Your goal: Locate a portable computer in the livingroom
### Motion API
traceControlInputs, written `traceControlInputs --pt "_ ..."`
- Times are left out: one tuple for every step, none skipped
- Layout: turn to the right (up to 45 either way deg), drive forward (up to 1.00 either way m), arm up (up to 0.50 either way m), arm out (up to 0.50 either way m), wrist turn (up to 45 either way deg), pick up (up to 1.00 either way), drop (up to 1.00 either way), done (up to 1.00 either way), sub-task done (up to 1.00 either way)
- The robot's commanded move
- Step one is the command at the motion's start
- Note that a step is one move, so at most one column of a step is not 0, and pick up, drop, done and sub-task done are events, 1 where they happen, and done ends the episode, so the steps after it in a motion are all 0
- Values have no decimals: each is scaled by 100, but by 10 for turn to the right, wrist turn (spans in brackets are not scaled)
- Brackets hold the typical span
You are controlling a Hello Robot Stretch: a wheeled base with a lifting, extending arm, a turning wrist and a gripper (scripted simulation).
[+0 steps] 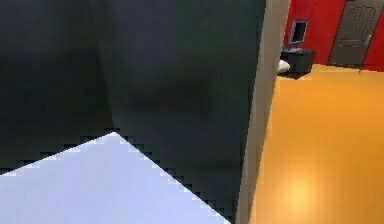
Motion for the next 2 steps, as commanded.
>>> traceControlInputs --pt "390 0 0 0 0 0 0 0 0" --pt "0 100 0 0 0 0 0 0 0"
